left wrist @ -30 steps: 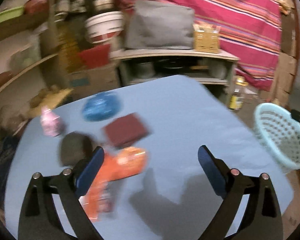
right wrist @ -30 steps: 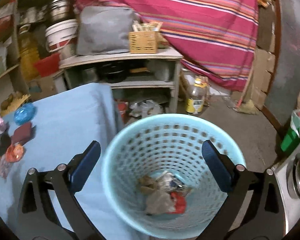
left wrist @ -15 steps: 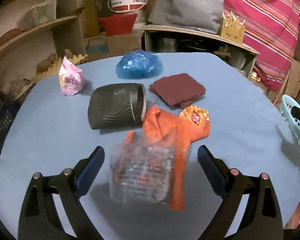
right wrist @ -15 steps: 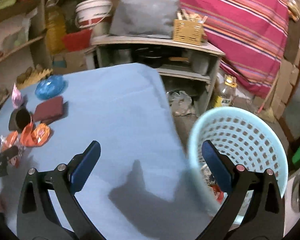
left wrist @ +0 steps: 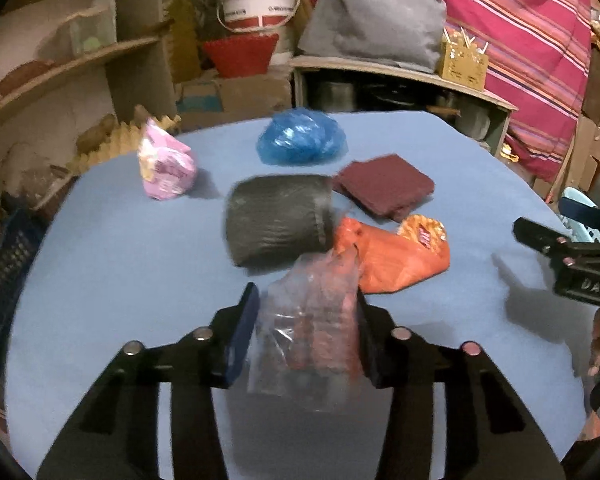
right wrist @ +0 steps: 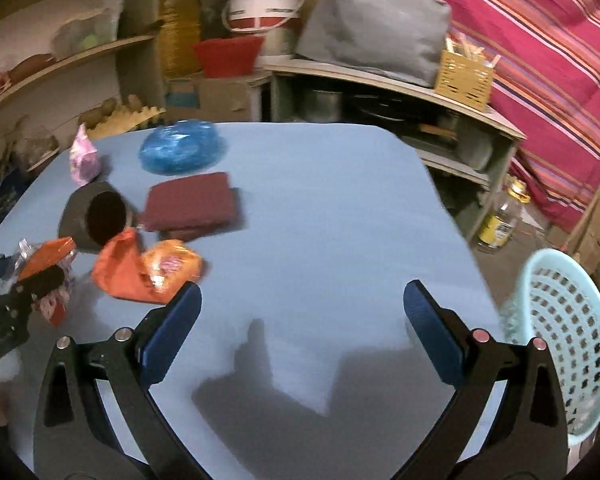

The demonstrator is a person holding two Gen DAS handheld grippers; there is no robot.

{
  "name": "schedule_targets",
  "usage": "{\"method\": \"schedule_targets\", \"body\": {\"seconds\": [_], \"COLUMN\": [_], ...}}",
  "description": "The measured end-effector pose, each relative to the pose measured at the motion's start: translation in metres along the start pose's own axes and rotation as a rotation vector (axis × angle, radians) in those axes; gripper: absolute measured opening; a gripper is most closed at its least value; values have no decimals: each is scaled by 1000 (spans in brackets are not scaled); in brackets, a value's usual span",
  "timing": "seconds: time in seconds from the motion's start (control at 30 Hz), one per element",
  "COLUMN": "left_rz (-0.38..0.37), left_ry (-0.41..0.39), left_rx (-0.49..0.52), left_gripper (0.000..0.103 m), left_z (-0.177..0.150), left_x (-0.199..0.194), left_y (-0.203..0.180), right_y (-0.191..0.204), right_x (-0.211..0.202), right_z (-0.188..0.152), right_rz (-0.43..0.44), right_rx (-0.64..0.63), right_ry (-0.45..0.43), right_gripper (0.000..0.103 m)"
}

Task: Collect trash
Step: 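Grasp the clear plastic bag with the left gripper while the right gripper grasps the orange bag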

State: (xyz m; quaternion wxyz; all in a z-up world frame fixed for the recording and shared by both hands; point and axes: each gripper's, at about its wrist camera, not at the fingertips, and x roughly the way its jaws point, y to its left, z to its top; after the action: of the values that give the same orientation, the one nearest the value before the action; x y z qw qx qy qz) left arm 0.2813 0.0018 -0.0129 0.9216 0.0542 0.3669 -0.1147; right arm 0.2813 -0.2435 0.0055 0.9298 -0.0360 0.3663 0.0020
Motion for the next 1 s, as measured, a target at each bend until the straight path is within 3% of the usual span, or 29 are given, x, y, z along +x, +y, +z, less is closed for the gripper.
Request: {"method": "schedule_targets", "body": {"seconds": [0.37, 0.77, 0.87, 0.93, 1.0], "left_rz": [68, 103, 93, 87, 86], "left_ry": [7, -1, 0, -3, -7], "left_rx": [-124, -174, -199, -211, -210], "left_gripper": [41, 41, 41, 41, 41], "left_z": [-6, 0, 1, 1, 1], "left_x": [-12, -15, -16, -18, -20], "left_y": [73, 110, 115, 118, 119], "right_y": [65, 105, 108, 109, 111], "right_x": [26, 64, 64, 63, 62], "right_z": [7, 15, 14, 14, 13], "right_rz": [68, 21, 13, 40, 48], "right_rx": [-76, -164, -172, -163, -161], "right_ry": [44, 151, 151, 154, 154], "right_gripper": [99, 97, 90, 77, 75]}}
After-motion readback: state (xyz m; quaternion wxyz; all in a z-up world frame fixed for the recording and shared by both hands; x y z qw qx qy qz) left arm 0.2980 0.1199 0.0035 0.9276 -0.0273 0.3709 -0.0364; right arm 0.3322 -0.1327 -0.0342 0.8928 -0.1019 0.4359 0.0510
